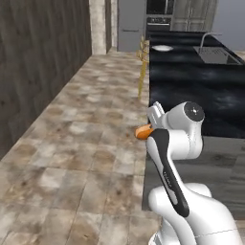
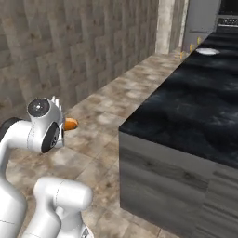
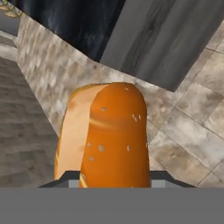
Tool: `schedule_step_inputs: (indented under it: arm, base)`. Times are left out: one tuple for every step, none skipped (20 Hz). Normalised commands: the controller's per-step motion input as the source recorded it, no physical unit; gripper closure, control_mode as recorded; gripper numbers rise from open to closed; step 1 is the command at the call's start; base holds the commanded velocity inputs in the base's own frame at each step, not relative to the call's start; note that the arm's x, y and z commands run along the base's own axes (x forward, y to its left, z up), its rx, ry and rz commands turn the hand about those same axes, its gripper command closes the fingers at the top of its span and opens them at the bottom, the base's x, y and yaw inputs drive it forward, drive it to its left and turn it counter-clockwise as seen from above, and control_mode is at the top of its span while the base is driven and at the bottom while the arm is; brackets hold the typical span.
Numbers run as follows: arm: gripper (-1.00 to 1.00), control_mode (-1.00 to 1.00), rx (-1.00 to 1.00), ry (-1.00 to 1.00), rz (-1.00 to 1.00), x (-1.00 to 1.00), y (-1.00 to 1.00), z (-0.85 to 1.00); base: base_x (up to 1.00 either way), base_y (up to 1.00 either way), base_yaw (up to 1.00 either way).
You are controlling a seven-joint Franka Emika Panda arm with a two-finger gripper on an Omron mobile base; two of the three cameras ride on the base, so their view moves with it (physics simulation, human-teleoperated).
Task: Move the hot dog bun to the plate on the dining table and place the condiment next to that plate. Then navigate to the fridge and take the sausage and place it on the plate as well.
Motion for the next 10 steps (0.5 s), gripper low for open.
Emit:
schedule_step_inputs:
  arm:
    - [1.0,1.0,0.0,0.0,0.0,0.0,0.0,0.0]
    - [1.0,1.0,0.0,0.0,0.0,0.0,0.0,0.0]
    - [1.0,1.0,0.0,0.0,0.0,0.0,0.0,0.0]
    - [1.0,1.0,0.0,0.0,0.0,0.0,0.0,0.0]
    - [1.0,1.0,0.0,0.0,0.0,0.0,0.0,0.0]
    - [1.0,1.0,0.0,0.0,0.0,0.0,0.0,0.0]
    - [1.0,1.0,0.0,0.0,0.0,0.0,0.0,0.0]
    - [1.0,1.0,0.0,0.0,0.0,0.0,0.0,0.0]
    - [1.0,1.0,0.0,0.0,0.0,0.0,0.0,0.0]
    - [1.0,1.0,0.0,0.0,0.0,0.0,0.0,0.0]
  base:
    - [0.63,1.0,-0.44]
    - [0.63,1.0,-0.44]
    - [0.63,1.0,-0.44]
    - [0.63,1.0,-0.43]
    - [0.63,1.0,-0.43]
    - [0.63,1.0,-0.43]
    - [0.63,1.0,-0.43]
    - [0.63,1.0,-0.43]
    - [0.63,1.0,-0.43]
    - [0.63,1.0,-0.43]
